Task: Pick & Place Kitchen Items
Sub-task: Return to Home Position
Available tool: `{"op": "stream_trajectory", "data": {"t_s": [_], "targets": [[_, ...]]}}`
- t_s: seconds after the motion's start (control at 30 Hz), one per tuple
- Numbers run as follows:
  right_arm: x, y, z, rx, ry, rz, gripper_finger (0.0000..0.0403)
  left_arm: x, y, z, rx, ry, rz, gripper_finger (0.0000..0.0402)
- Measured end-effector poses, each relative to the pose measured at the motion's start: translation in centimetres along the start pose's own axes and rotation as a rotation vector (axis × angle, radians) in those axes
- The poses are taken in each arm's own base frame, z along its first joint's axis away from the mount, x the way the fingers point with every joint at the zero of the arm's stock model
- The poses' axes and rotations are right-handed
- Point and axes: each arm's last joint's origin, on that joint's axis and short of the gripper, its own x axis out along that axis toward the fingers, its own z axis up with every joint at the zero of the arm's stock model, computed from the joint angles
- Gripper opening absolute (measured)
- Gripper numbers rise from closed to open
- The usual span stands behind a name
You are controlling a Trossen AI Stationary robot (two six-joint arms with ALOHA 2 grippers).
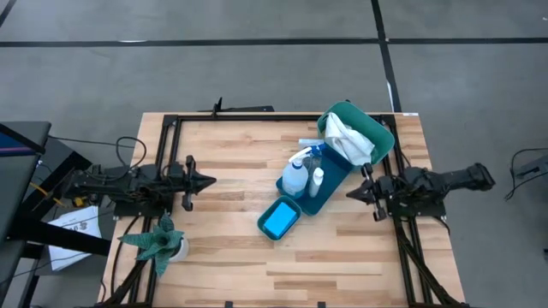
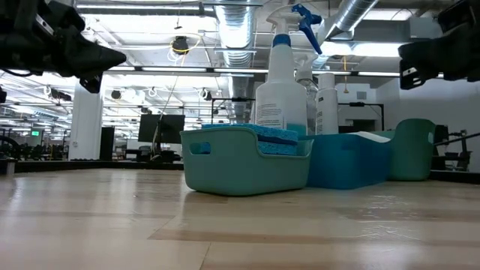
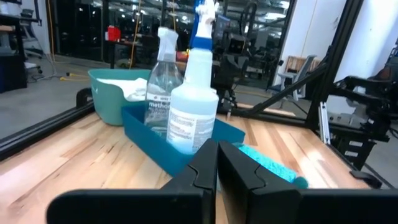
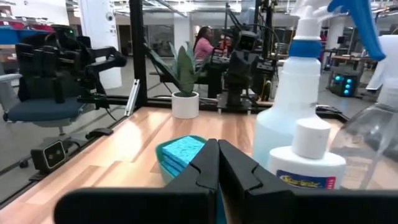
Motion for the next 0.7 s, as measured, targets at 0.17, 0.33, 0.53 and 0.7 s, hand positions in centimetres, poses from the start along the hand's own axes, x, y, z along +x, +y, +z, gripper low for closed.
{"op": "stream_trajectory", "data": {"t_s": [0.17,0.33,0.53,0.7], "targets": [[0.0,-0.8,-0.1,0.017,0.008,-0.014,0.0000,0.2,0.0,-0.3,0.005,0.030,0.003,0.0008],[0.0,-1.3,-0.1,0.033,0.006,-0.047,0.0000,0.4,0.0,-0.6,0.011,0.063,0.008,0.0008],[0.0,-1.6,-0.2,0.054,0.012,-0.090,0.0000,0.6,0.0,-0.9,0.017,0.098,0.013,0.0008],[-0.1,-1.8,-0.2,0.165,0.003,-0.110,0.0000,0.8,0.0,-1.1,0.021,0.122,0.017,0.0008]]}}
